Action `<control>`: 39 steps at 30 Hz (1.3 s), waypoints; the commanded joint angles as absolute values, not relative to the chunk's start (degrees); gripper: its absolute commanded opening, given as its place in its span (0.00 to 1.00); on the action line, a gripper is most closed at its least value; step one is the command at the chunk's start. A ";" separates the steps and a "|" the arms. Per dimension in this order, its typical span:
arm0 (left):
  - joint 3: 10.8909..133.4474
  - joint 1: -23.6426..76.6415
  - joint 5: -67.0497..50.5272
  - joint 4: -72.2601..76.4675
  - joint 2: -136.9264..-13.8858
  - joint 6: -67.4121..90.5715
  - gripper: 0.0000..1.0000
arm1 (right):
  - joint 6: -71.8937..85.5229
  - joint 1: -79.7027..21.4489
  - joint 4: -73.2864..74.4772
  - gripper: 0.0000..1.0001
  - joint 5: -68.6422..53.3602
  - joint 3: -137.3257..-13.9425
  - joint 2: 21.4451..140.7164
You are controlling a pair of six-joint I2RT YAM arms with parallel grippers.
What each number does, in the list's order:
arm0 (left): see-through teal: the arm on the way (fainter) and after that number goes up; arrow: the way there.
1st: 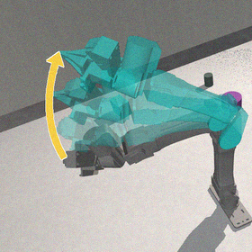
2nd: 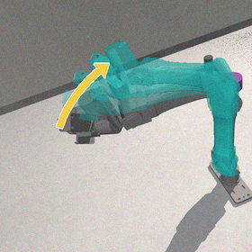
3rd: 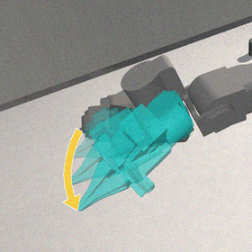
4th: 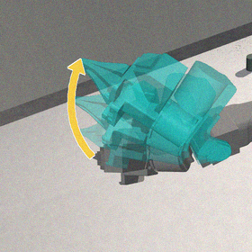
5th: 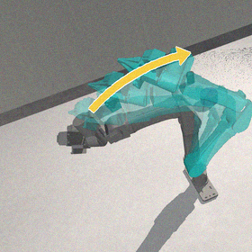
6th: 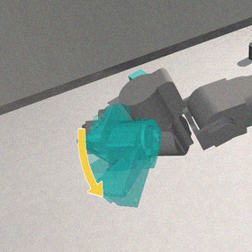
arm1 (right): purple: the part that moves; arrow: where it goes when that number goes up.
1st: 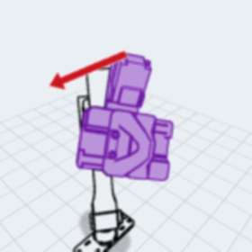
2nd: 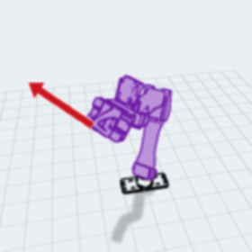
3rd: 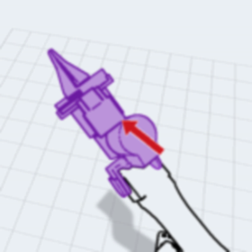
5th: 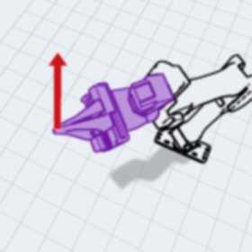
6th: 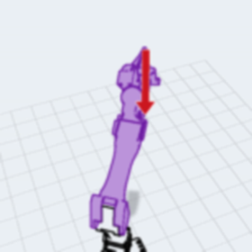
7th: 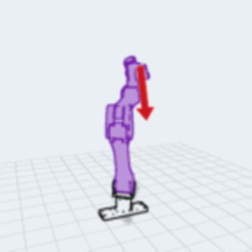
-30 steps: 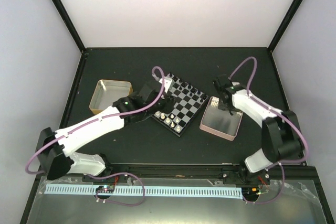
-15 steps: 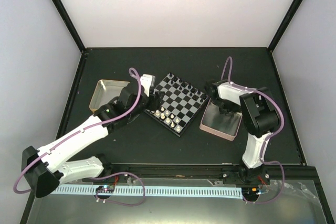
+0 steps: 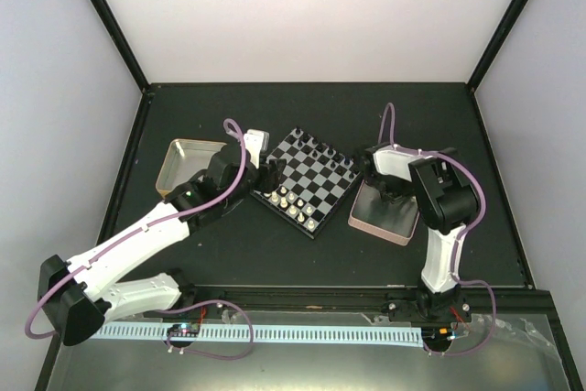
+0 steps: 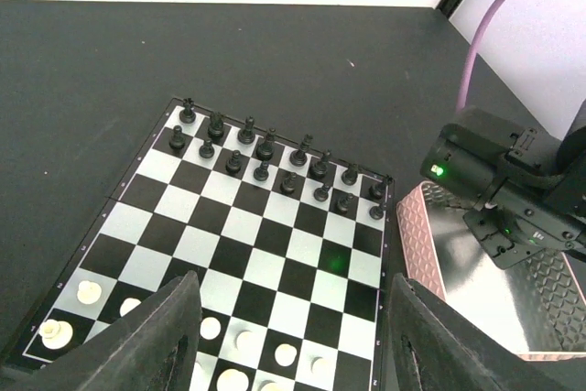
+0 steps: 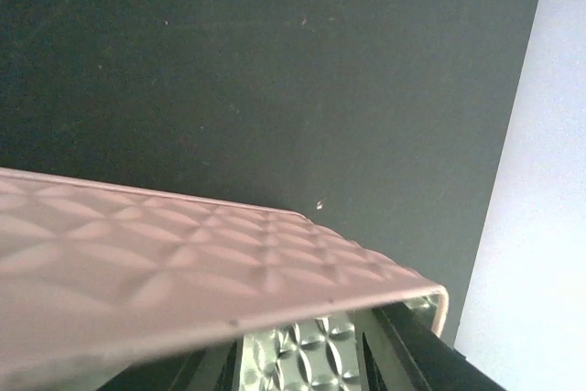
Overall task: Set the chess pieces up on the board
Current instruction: Pick up the chess piece from the storage box.
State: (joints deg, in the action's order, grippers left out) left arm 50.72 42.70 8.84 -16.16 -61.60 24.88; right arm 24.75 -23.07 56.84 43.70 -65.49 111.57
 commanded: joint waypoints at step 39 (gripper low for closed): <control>50.29 40.16 6.32 -13.97 -62.32 25.19 0.58 | 38.20 -24.61 25.79 0.03 15.22 -45.95 84.02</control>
